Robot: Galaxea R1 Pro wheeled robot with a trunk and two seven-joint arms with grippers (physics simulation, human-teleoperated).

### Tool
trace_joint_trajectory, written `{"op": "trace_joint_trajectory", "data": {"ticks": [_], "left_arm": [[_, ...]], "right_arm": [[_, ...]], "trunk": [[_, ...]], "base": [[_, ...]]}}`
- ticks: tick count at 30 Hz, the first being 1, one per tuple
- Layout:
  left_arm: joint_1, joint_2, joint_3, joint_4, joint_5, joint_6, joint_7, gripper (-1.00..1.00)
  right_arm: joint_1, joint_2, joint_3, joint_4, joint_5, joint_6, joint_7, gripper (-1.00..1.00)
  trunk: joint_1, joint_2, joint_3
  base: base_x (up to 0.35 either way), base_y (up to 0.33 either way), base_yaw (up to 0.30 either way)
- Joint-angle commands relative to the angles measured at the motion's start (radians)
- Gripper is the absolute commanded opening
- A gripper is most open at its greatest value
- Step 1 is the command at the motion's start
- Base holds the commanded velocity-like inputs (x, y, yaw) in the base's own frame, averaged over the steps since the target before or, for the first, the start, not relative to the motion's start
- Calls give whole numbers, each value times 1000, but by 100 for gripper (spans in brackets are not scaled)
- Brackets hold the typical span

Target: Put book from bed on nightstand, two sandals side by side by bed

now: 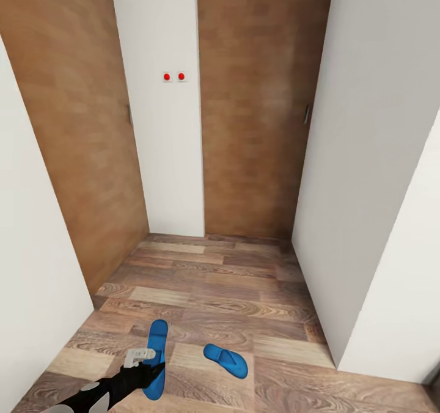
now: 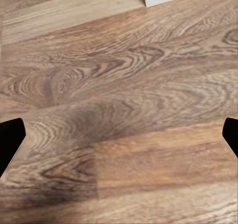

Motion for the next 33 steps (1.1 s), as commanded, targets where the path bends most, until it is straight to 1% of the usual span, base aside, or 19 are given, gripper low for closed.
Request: {"op": "trace_joint_trajectory", "data": {"ticks": [1, 6, 13, 23, 33], "left_arm": [[-1, 0, -3, 2, 8, -2, -4, -100], [-1, 0, -3, 2, 8, -2, -4, -100], [-1, 0, -3, 2, 8, -2, -4, -100], [-1, 0, -3, 2, 8, -2, -4, -100], [0, 0, -3, 2, 8, -2, -4, -100]], "right_arm": [[-1, 0, -2, 1, -8, -1, 6, 100], [-1, 0, -2, 1, -8, -1, 6, 100], [-1, 0, -2, 1, -8, -1, 6, 100], [-1, 0, -2, 1, -8, -1, 5, 100], [-1, 0, -2, 1, -8, -1, 5, 100]], "trunk": [[0, 0, -1], [0, 0, -1], [0, 0, -1], [0, 0, -1], [0, 0, -1]], "base": [[0, 0, 263], [47, -55, 260], [147, -134, 251], [17, -15, 68], [0, 0, 263]]}}
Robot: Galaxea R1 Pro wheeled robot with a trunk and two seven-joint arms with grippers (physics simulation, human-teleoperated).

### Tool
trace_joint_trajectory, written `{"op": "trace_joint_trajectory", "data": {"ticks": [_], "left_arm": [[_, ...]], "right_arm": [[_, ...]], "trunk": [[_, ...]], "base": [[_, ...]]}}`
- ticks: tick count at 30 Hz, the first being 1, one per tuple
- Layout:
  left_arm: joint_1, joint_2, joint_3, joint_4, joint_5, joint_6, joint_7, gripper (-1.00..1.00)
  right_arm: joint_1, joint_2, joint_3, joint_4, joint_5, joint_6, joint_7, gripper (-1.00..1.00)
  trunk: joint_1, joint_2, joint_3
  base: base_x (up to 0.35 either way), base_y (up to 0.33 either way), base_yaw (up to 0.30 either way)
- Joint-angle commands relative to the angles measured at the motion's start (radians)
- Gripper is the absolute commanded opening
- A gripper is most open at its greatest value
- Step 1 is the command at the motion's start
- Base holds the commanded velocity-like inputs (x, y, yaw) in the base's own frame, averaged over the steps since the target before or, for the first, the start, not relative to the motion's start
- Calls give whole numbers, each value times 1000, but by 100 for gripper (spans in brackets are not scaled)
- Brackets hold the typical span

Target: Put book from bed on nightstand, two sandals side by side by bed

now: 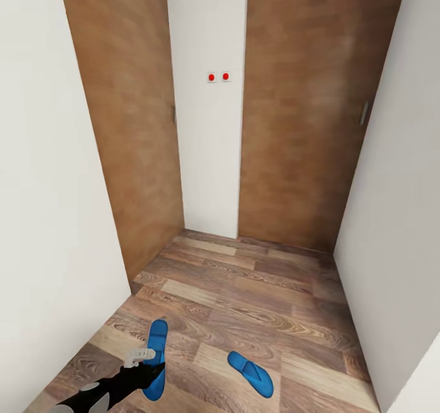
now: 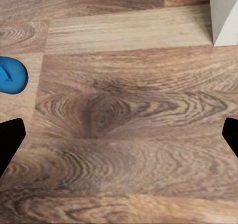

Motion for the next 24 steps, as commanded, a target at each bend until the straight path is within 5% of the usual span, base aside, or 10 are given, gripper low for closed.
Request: {"op": "trace_joint_trajectory", "data": {"ticks": [1, 7, 24], "left_arm": [[-1, 0, -3, 1, 8, -2, -4, -100], [-2, -2, -3, 1, 8, -2, -4, -100], [-1, -3, -3, 1, 8, -2, -4, -100]], "right_arm": [[0, 0, -2, 1, -8, -1, 6, 100], [0, 0, -2, 1, -8, -2, 6, 100], [0, 0, -2, 1, -8, -2, 6, 100]], "trunk": [[0, 0, -1], [0, 0, -1], [0, 0, -1]], "base": [[0, 0, 290], [71, -119, 239], [48, -89, 59]]}}
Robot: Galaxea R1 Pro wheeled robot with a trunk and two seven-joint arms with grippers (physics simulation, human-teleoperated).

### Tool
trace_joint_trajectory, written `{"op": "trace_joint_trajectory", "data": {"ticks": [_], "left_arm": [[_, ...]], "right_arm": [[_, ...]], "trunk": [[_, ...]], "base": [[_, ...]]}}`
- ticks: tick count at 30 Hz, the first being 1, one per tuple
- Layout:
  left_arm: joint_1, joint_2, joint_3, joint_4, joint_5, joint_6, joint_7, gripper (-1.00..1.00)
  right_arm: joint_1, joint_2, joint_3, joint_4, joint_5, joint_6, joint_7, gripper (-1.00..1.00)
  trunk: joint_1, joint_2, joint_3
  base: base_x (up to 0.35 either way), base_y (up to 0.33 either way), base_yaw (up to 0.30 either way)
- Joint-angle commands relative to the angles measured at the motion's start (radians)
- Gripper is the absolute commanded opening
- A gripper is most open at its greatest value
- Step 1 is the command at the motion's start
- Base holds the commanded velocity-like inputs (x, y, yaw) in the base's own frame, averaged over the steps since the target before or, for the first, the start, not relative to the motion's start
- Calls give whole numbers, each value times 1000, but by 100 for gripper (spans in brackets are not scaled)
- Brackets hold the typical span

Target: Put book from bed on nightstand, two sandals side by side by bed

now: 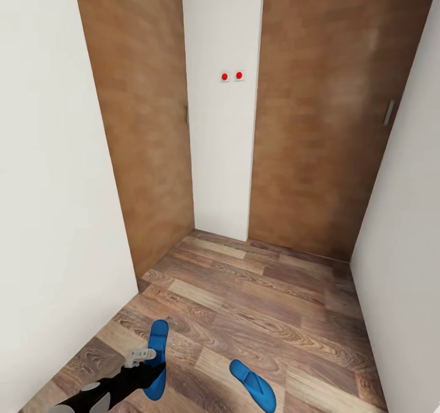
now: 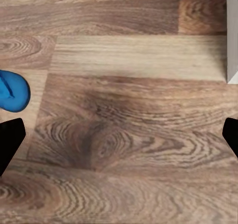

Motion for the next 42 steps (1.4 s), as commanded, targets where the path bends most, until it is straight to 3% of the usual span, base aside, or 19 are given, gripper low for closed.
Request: {"op": "trace_joint_trajectory", "data": {"ticks": [1, 42], "left_arm": [[-1, 0, -4, 1, 8, -2, -4, -100], [-1, 0, -5, 2, 8, -2, -4, -100]], "right_arm": [[0, 0, -2, 1, -8, -1, 6, 100], [0, 0, -2, -2, -8, -1, 6, 100]], "trunk": [[0, 0, -1], [0, 0, -1]], "base": [[0, -1, 250], [0, 0, 287]]}}
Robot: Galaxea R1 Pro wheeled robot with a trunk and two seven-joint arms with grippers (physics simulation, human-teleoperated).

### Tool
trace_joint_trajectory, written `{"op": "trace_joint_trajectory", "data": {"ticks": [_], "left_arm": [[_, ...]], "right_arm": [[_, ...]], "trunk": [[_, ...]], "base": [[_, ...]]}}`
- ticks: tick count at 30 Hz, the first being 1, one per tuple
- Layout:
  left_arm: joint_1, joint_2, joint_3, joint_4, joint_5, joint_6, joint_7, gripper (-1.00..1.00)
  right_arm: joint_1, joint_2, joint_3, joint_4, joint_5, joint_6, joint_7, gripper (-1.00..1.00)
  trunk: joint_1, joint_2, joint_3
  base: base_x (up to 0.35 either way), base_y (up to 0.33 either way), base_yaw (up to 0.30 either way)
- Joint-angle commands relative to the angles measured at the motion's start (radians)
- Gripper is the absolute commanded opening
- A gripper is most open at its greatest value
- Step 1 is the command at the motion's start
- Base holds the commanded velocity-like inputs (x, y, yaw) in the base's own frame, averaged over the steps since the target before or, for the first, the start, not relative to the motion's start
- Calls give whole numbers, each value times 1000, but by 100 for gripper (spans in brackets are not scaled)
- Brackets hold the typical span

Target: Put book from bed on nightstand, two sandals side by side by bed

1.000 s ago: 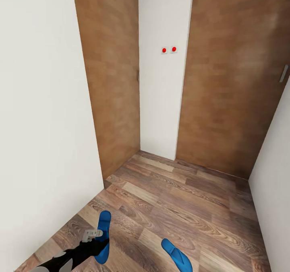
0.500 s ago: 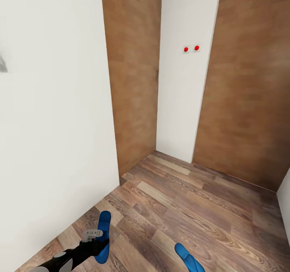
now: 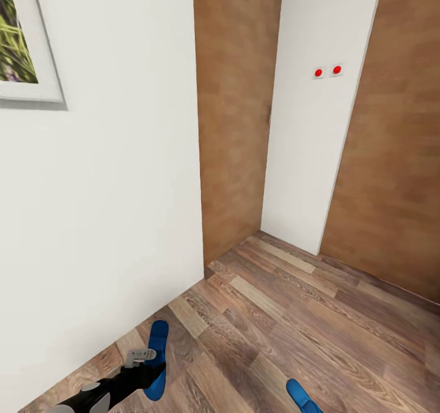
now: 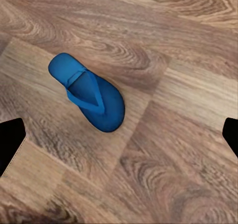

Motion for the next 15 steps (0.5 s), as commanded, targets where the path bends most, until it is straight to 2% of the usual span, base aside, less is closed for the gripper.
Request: {"op": "trace_joint_trajectory", "data": {"ticks": [1, 15], "left_arm": [[-1, 0, -2, 2, 8, -2, -4, -100], [-1, 0, -2, 1, 8, -2, -4, -100]], "right_arm": [[0, 0, -2, 1, -8, -1, 6, 100], [0, 0, -2, 1, -8, -1, 6, 100]], "trunk": [[0, 0, -1], [0, 0, -1]], "base": [[0, 0, 289], [0, 0, 289]]}}
